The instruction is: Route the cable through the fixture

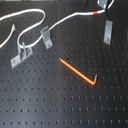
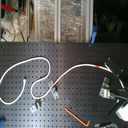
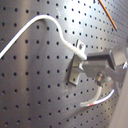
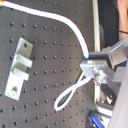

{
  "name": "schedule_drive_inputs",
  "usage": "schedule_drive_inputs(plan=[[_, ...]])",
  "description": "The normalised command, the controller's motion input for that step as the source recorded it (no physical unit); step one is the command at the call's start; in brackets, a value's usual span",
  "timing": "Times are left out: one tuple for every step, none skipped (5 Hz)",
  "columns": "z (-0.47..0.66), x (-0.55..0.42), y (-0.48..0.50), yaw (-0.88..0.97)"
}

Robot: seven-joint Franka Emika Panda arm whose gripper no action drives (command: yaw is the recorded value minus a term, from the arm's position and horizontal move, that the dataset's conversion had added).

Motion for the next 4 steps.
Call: schedule_drive_inputs(plan=[[0.00, -0.004, 0.004, -0.01], [0.49, -0.236, -0.019, 0.00], [0.50, -0.367, 0.133, -0.05], [0.43, -0.234, 0.268, -0.47]])
